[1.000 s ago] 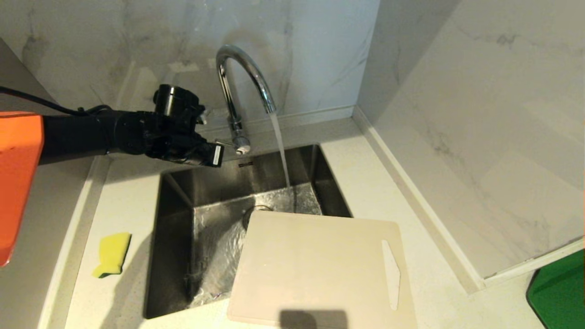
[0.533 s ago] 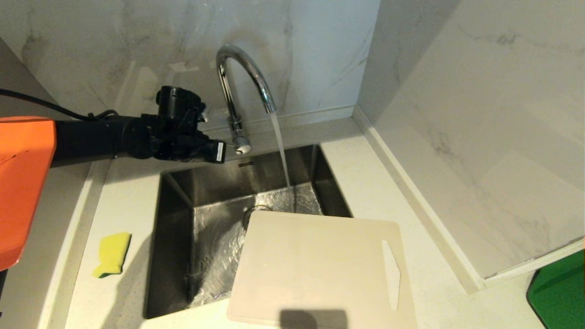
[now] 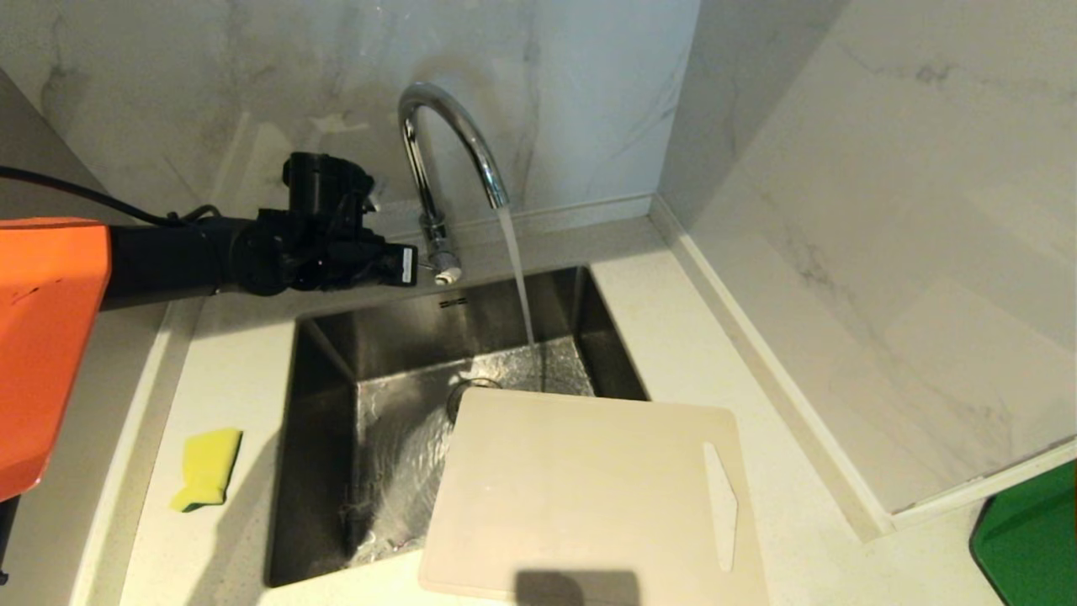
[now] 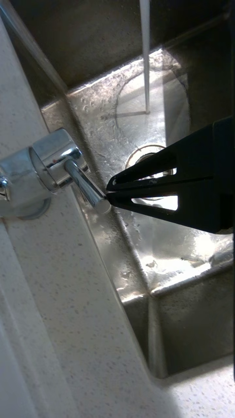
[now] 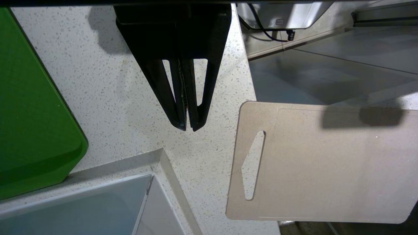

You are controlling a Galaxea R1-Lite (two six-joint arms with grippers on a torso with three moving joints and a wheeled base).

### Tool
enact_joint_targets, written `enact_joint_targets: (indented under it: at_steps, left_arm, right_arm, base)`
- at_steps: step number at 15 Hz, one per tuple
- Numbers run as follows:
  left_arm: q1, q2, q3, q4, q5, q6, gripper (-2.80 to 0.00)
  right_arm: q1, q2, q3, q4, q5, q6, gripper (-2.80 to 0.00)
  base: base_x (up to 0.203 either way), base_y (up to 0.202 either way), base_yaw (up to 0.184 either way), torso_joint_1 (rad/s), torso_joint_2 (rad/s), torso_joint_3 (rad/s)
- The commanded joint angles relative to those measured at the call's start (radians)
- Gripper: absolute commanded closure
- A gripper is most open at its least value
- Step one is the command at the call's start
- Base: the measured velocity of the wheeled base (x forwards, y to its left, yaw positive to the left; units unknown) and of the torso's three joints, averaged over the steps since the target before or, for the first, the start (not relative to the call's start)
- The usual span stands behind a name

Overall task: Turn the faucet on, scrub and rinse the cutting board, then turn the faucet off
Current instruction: Turn off the tap

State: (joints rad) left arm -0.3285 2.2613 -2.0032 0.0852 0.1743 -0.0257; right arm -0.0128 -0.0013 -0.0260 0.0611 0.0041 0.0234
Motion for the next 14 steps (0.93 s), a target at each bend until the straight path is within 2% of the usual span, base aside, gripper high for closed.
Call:
enact_joint_targets:
  at_steps: [1,8,14]
  left_arm:
    - [0.001,0.010,-0.002,-0.020,0.002,0.000,0.00]
    - [0.002,0.021,0.000,-0.038,0.034,0.000,0.00]
    - [0.002,0.021,-0.002,-0.046,0.036,0.000,0.00]
  right_arm:
    - [0.000,0.000,0.000,0.000,0.001,0.000,0.00]
    - [-0.001,0.000,0.000,0.000,0.001,0.000,0.00]
    - [-0.001,0.000,0.000,0.000,0.001,0.000,0.00]
  base:
    - [0.000,0.000,0.000,0.000,0.00,0.000]
    - [0.000,0.000,0.000,0.000,0.00,0.000]
    - [0.000,0.000,0.000,0.000,0.00,0.000]
